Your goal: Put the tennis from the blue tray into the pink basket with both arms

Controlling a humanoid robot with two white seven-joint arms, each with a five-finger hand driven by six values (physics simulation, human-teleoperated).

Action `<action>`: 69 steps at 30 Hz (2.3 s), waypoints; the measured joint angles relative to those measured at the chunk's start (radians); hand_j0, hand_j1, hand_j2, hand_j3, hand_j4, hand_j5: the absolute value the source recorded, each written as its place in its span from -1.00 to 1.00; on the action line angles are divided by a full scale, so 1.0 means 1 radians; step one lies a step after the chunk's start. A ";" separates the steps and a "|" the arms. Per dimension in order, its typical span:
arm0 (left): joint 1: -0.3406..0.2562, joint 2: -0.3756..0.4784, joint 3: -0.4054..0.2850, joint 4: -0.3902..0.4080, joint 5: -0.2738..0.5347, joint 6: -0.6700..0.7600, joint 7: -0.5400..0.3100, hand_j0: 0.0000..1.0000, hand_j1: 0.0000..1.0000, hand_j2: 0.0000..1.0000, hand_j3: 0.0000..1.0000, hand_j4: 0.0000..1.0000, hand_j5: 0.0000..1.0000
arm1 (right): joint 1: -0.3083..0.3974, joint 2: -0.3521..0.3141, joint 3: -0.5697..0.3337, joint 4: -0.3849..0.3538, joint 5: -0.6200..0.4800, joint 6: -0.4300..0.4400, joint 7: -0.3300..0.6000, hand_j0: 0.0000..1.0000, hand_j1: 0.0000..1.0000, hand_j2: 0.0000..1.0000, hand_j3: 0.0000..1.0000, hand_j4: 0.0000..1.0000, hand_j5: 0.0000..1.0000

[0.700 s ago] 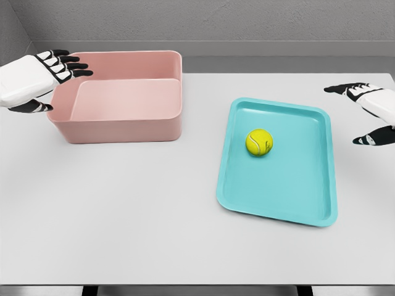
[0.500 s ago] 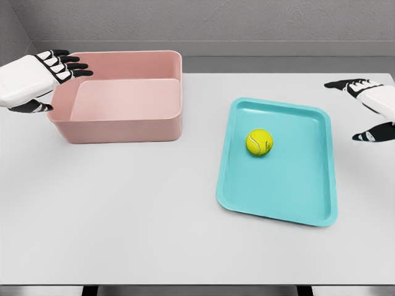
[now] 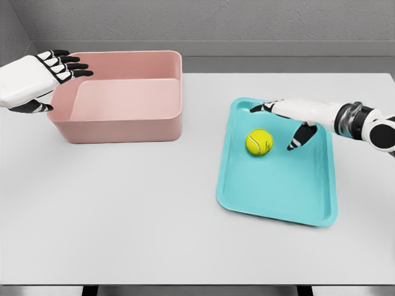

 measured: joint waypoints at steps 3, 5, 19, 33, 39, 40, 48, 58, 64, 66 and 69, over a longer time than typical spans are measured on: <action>0.000 0.000 0.000 0.000 0.000 0.000 0.000 1.00 1.00 1.00 1.00 1.00 1.00 | -0.023 0.017 0.026 0.023 0.000 0.006 0.010 1.00 1.00 1.00 1.00 1.00 1.00; 0.000 0.000 0.000 0.000 0.000 0.000 0.000 1.00 1.00 1.00 1.00 1.00 1.00 | -0.049 0.033 0.044 0.040 0.000 0.008 0.015 1.00 1.00 1.00 1.00 1.00 1.00; 0.000 0.000 0.002 0.000 -0.003 0.000 -0.001 1.00 1.00 1.00 1.00 1.00 1.00 | -0.061 0.088 0.113 0.084 0.001 0.012 0.018 1.00 1.00 1.00 1.00 1.00 1.00; 0.000 0.001 0.003 0.000 -0.005 0.000 -0.002 1.00 1.00 1.00 1.00 1.00 1.00 | -0.066 0.100 0.127 0.109 0.000 0.012 0.056 -0.01 -0.01 -0.01 -0.01 -0.01 -0.01; 0.000 0.002 0.003 0.000 -0.005 0.000 -0.002 1.00 1.00 1.00 1.00 1.00 1.00 | -0.067 0.098 0.128 0.111 -0.001 0.012 0.062 -0.02 -0.02 -0.02 -0.02 -0.02 -0.02; -0.002 0.003 0.003 0.000 -0.004 0.000 -0.002 1.00 1.00 1.00 1.00 1.00 1.00 | -0.069 0.097 0.128 0.111 0.000 0.013 0.062 -0.02 -0.02 -0.02 -0.02 -0.02 -0.02; -0.002 0.010 0.003 0.000 -0.003 0.000 -0.002 1.00 1.00 1.00 1.00 1.00 1.00 | -0.109 0.079 0.124 0.103 0.003 0.009 0.062 -0.02 -0.02 -0.02 -0.02 -0.02 -0.02; -0.002 0.011 0.004 0.000 -0.003 0.000 -0.002 1.00 1.00 1.00 1.00 1.00 1.00 | -0.130 0.079 0.122 0.042 0.003 0.003 0.062 -0.11 -0.11 -0.11 -0.11 -0.11 -0.11; -0.002 0.012 0.004 0.000 -0.003 0.000 -0.002 1.00 1.00 1.00 1.00 1.00 1.00 | -0.137 0.093 0.121 0.011 0.006 0.002 0.062 -0.11 -0.11 -0.11 -0.11 -0.11 -0.11; -0.002 0.012 0.004 0.000 -0.003 0.000 -0.001 1.00 1.00 1.00 1.00 1.00 1.00 | -0.141 0.099 0.120 0.004 0.007 0.002 0.062 -0.11 -0.11 -0.11 -0.11 -0.11 -0.11; -0.002 0.012 0.004 0.000 -0.003 0.000 -0.001 1.00 1.00 1.00 1.00 1.00 1.00 | -0.141 0.109 0.119 -0.024 0.008 0.004 0.063 -0.11 -0.11 -0.11 -0.11 -0.11 -0.11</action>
